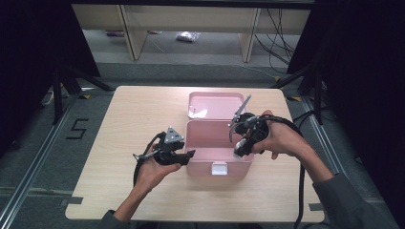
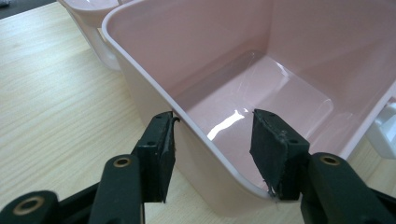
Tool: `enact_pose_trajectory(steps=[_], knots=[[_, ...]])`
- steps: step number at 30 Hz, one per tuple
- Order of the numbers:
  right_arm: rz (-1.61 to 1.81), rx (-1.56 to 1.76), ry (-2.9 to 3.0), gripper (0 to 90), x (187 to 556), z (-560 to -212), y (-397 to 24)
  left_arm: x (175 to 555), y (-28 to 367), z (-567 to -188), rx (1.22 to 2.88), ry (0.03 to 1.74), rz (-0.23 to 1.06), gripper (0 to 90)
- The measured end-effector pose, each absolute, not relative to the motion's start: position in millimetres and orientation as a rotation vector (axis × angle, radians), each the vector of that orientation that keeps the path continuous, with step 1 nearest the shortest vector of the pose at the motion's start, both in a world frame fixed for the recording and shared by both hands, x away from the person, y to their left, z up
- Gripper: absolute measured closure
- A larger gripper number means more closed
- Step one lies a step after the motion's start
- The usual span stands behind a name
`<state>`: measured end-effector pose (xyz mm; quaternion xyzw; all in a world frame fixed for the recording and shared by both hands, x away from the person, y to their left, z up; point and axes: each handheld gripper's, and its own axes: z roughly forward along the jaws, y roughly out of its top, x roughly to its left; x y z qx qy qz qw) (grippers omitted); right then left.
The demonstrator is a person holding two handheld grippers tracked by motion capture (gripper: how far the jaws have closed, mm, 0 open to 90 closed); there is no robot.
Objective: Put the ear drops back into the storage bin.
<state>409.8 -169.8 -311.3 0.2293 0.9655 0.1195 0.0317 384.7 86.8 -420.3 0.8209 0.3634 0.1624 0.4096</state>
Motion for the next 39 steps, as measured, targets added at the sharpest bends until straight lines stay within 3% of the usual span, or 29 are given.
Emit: enact_pose_trajectory(steps=[39], knots=[[0.289,0.772,3.016,60.3,451.9,-374.0,-160.4,384.5,86.9,-420.3,2.066,0.921,0.407,49.0]])
